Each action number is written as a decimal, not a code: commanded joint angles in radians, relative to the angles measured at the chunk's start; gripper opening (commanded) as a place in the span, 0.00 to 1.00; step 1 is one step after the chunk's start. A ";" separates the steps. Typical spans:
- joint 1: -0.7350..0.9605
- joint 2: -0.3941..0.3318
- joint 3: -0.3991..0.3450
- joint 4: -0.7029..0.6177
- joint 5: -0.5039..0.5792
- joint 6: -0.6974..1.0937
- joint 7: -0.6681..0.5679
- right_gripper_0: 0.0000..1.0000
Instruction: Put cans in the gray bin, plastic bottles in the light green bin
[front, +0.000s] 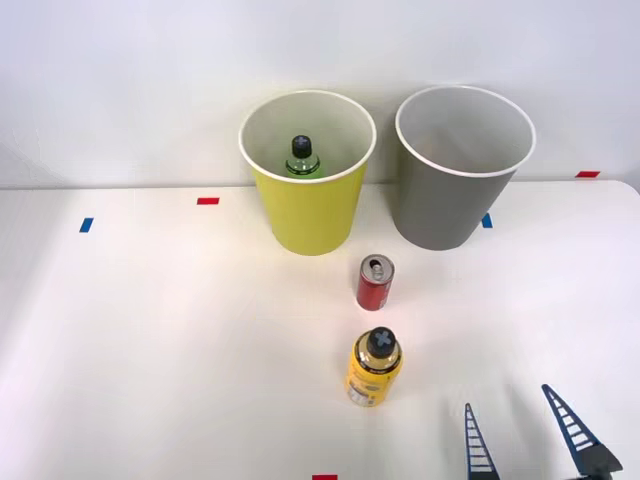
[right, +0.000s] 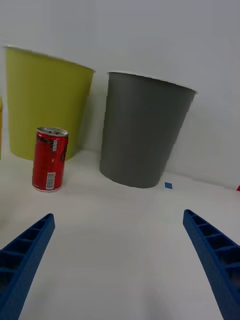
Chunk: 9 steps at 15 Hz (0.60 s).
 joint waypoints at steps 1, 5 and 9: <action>-0.027 -0.053 -0.001 -0.004 0.026 0.009 -0.028 0.86; -0.069 -0.182 0.012 -0.004 0.077 -0.002 -0.214 0.85; -0.093 -0.286 0.013 -0.004 0.100 -0.031 -0.317 0.85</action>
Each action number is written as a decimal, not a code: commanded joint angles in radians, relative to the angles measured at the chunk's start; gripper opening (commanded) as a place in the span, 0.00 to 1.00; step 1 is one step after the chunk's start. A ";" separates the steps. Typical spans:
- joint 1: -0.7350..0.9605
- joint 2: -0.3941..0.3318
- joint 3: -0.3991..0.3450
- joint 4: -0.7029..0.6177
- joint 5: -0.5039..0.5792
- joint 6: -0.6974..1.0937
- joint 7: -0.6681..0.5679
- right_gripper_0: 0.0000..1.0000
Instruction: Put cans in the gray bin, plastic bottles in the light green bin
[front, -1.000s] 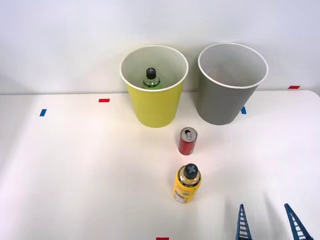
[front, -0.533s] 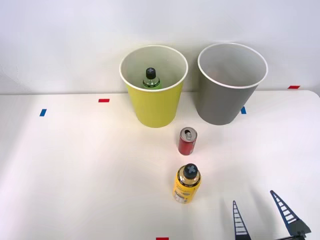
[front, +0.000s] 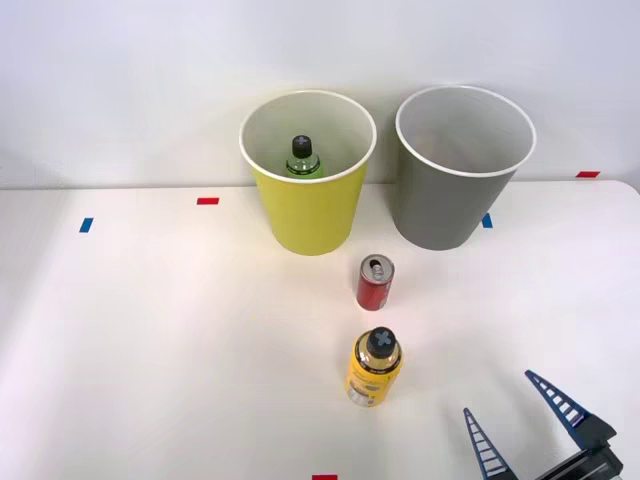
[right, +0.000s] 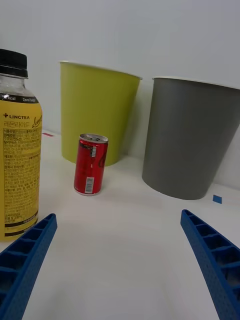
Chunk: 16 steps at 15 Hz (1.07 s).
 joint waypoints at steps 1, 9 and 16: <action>-0.022 -0.073 0.004 0.000 0.014 -0.026 -0.038 0.85; -0.089 -0.153 0.177 0.000 -0.040 -0.063 -0.231 0.85; -0.203 -0.140 0.264 0.000 -0.007 -0.026 -0.235 0.85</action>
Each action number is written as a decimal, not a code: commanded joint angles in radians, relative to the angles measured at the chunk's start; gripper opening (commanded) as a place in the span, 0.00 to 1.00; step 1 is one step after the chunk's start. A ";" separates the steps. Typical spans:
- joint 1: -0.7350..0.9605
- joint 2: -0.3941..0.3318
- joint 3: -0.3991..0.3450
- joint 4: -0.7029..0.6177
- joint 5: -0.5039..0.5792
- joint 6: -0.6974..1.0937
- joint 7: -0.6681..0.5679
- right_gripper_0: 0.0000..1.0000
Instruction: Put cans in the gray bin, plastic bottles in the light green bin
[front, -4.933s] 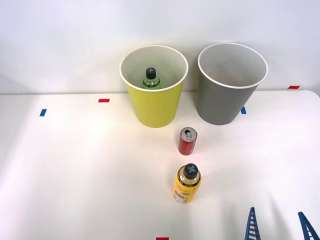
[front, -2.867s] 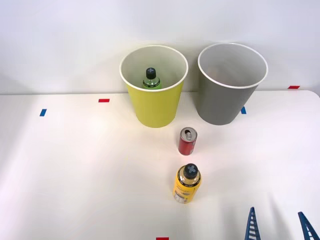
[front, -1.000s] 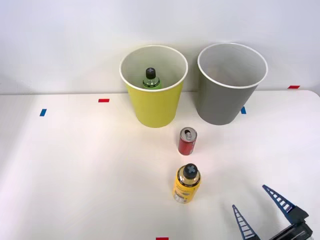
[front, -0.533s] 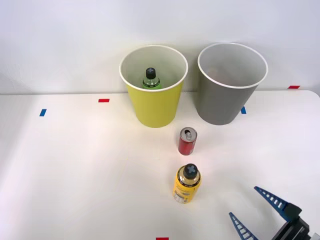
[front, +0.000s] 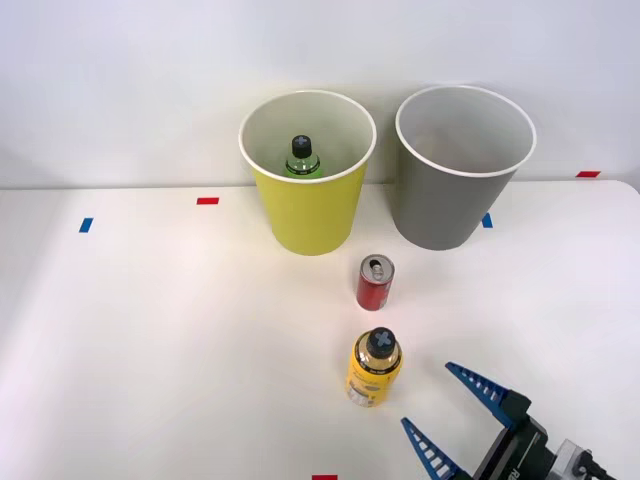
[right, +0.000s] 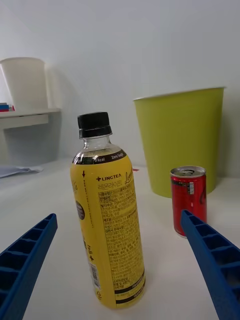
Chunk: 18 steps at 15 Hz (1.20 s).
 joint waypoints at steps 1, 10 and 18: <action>-0.038 0.004 0.005 0.000 0.051 0.012 -0.002 0.85; -0.154 0.006 0.072 0.000 0.078 0.118 0.015 0.88; -0.202 0.093 0.080 0.000 0.138 0.241 0.019 0.88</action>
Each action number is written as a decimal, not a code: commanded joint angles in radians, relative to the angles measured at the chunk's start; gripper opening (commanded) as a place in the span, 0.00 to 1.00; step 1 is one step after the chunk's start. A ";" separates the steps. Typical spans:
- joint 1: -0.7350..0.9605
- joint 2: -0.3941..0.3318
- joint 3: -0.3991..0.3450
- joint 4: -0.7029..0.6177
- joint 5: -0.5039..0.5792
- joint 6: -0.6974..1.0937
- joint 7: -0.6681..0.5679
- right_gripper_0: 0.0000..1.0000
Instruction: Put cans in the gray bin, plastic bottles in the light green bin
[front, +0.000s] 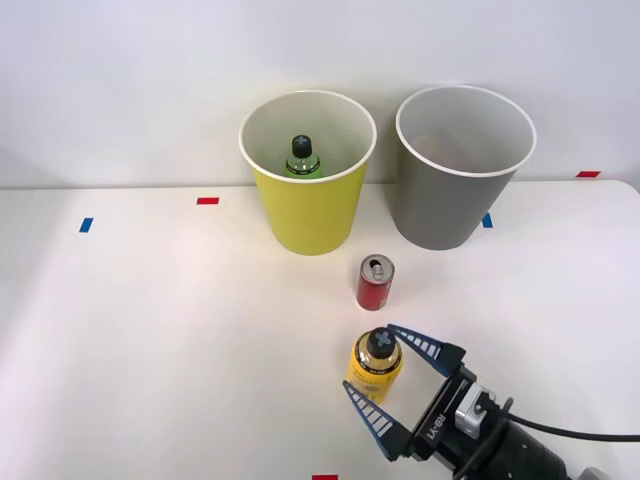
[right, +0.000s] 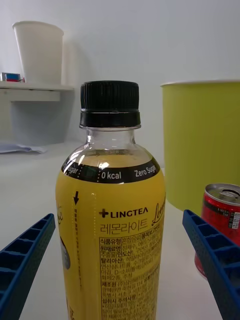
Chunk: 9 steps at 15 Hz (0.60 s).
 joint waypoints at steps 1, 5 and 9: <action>-0.012 0.041 0.001 0.000 0.023 0.040 0.002 0.88; -0.017 0.064 0.001 0.000 0.034 0.059 0.002 0.88; -0.018 0.064 -0.001 0.000 0.043 0.062 0.005 0.53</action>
